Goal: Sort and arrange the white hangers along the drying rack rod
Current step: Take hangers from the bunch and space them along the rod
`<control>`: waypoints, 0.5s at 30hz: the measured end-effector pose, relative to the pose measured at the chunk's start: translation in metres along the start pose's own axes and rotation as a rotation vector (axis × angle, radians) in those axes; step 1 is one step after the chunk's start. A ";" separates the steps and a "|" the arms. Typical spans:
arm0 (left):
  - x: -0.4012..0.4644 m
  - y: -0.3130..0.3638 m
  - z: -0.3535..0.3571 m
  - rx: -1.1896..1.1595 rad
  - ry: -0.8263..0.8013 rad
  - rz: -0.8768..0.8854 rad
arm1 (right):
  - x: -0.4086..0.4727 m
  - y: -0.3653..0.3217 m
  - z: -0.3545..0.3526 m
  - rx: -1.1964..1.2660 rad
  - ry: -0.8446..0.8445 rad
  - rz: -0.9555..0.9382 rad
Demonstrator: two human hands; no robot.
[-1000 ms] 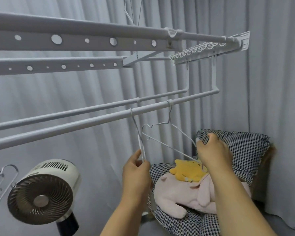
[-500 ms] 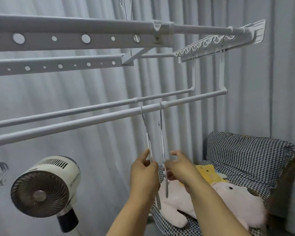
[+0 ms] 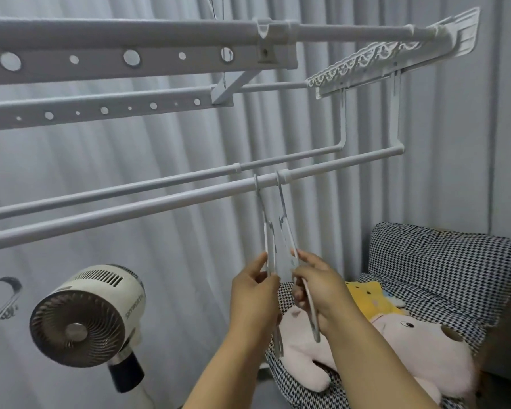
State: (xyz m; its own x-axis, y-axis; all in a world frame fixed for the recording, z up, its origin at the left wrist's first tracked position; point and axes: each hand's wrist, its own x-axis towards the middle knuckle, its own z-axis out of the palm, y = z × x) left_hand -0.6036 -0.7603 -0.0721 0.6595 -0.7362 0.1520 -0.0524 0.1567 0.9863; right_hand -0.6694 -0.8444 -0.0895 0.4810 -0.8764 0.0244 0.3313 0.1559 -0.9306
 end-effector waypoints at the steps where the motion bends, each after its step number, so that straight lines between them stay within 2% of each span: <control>1: 0.001 0.000 0.001 0.002 -0.004 0.000 | 0.000 -0.001 -0.003 0.046 -0.011 0.001; 7: 0.003 -0.001 0.012 -0.018 -0.025 -0.011 | -0.002 -0.010 -0.015 0.180 -0.079 0.022; 15: 0.008 -0.007 0.021 -0.007 -0.009 -0.003 | -0.001 -0.013 -0.024 0.217 -0.133 0.059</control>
State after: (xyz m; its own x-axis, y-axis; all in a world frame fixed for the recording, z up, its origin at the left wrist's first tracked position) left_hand -0.6133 -0.7808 -0.0761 0.6528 -0.7426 0.1500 -0.0454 0.1593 0.9862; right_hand -0.6933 -0.8567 -0.0858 0.6024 -0.7975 0.0334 0.4588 0.3117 -0.8320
